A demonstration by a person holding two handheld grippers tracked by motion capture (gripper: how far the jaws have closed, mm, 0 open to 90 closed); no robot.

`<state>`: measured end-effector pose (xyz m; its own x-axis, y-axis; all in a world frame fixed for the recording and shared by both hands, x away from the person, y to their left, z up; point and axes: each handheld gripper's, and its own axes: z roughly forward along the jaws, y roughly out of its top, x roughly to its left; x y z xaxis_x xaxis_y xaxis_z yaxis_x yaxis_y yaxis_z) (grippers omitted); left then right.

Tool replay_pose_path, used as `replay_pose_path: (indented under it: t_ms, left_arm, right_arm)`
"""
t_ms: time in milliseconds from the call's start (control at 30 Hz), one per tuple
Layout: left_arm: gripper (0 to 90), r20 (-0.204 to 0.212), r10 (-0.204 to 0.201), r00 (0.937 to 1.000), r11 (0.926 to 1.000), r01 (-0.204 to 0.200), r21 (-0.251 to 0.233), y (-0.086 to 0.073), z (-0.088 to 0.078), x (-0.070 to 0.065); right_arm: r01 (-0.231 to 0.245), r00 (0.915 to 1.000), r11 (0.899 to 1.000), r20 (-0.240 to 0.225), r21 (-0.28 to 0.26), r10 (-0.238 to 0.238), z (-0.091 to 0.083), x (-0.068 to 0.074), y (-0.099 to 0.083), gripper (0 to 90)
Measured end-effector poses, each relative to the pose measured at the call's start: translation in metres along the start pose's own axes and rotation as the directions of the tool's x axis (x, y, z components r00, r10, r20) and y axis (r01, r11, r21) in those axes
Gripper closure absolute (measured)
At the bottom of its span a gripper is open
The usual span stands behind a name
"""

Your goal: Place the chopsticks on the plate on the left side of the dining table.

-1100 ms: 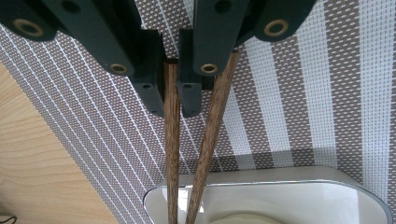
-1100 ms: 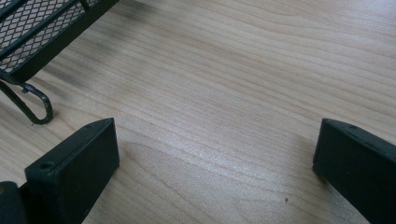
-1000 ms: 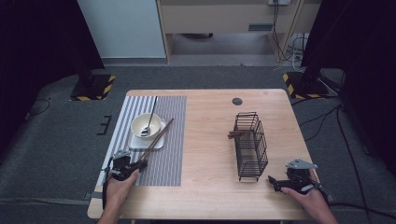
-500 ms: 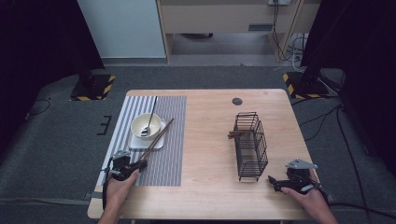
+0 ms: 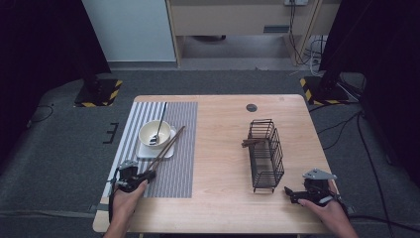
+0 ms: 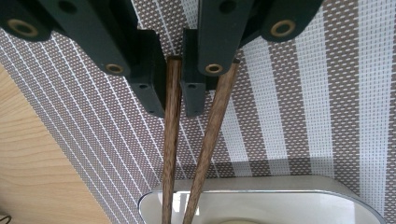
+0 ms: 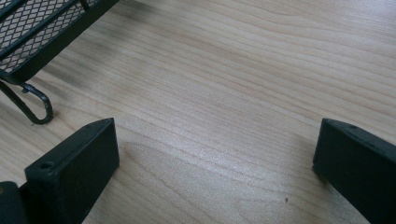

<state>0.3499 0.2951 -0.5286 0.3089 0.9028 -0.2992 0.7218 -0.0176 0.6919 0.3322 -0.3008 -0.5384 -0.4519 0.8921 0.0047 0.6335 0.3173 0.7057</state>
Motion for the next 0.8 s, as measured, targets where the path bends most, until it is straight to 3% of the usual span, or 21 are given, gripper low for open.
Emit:
replay_pose_path:
  t_ms: [800]
  left_arm:
    - [70.4,0.01,-0.047,0.9988,0.9987,0.048,-0.016,-0.007,-0.013,-0.002]
  right_arm:
    - [0.001,1.0,1.0,0.001,-0.001,-0.001,0.0,0.0,0.0,0.2]
